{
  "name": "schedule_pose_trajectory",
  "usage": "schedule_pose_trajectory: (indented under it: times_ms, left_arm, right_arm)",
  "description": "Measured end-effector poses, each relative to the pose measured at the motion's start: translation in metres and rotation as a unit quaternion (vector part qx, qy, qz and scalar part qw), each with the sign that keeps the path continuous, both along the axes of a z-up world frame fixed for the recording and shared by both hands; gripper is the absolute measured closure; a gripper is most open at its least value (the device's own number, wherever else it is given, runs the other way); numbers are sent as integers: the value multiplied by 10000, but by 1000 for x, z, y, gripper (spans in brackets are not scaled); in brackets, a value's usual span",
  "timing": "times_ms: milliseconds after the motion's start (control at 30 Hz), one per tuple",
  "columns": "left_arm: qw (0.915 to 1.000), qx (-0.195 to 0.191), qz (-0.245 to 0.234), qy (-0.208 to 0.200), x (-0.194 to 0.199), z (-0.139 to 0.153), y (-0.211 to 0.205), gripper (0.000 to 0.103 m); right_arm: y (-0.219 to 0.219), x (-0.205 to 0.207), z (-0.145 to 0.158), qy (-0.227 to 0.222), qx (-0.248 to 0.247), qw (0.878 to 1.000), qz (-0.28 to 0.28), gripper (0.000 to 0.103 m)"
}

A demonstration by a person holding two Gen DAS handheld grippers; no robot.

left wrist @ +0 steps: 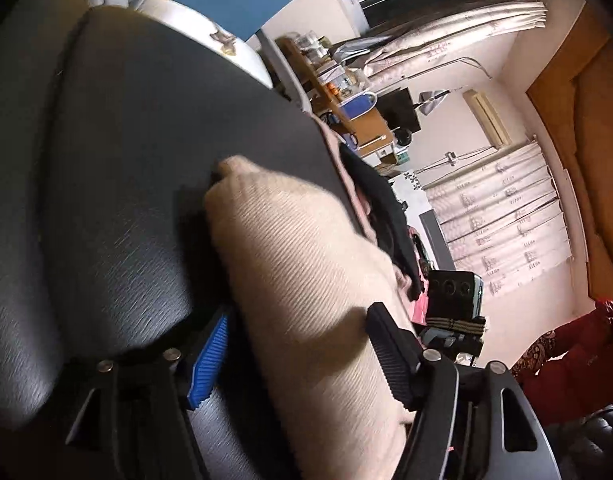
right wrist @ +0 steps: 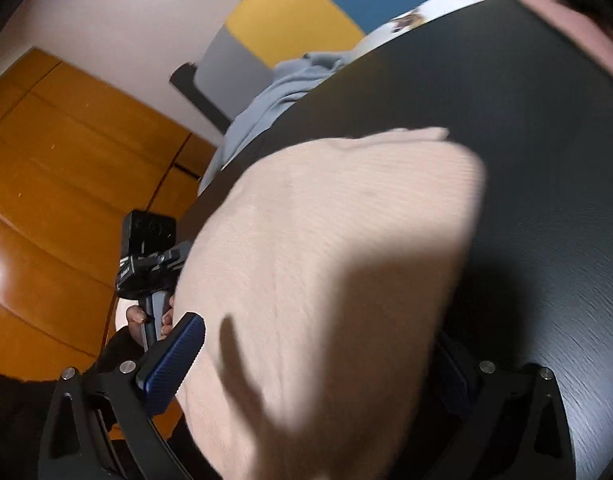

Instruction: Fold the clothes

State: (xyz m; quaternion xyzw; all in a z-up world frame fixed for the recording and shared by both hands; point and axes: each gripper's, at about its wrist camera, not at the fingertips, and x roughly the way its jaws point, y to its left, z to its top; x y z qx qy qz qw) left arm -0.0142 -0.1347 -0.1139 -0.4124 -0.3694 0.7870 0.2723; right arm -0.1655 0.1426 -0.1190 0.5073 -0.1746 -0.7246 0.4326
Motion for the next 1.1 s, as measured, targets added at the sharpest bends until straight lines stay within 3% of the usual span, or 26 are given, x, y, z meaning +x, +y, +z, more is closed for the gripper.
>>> schedule_pose_trajectory:
  times_ms: [167, 200, 233, 300, 567, 700, 800, 900, 1000, 1100]
  left_arm:
    - [9988, -480, 1, 18, -5, 6, 24, 29]
    - [9988, -498, 32, 25, -5, 6, 26, 42]
    - [9986, -512, 104, 17, -3, 7, 27, 49]
    - [9960, -837, 277, 170, 8, 14, 36, 57]
    - [9843, -1182, 1158, 612, 82, 52, 28, 61]
    - [9701, -1411, 1766, 881, 135, 82, 1, 61]
    - [9511, -1624, 2376, 1126, 190, 110, -34, 61]
    - [9237, -1813, 3090, 1359, 245, 138, -71, 61]
    - [8860, -2127, 3811, 1569, 300, 167, -113, 61]
    - [8399, -2357, 4544, 1806, 355, 197, -153, 61]
  right_arm:
    - [-19, 20, -2, 498, 240, 9984, 135, 2]
    - [-21, 23, -1, 574, 356, 9977, 66, 14]
    - [-20, 25, -2, 576, 399, 9975, -21, 32]
    - [-13, 29, -4, 488, 309, 9982, -167, 50]
    - [-38, 48, -7, 358, -165, 9992, -60, 55]
    - [-86, 60, 1, 372, -536, 9968, 452, 56]
    - [-144, 68, 14, 477, -739, 9909, 1018, 56]
    - [-220, 78, 39, 682, -974, 9780, 1712, 56]
    - [-295, 90, 68, 890, -1180, 9610, 2338, 56]
    - [-388, 112, 110, 1218, -1355, 9343, 3064, 57]
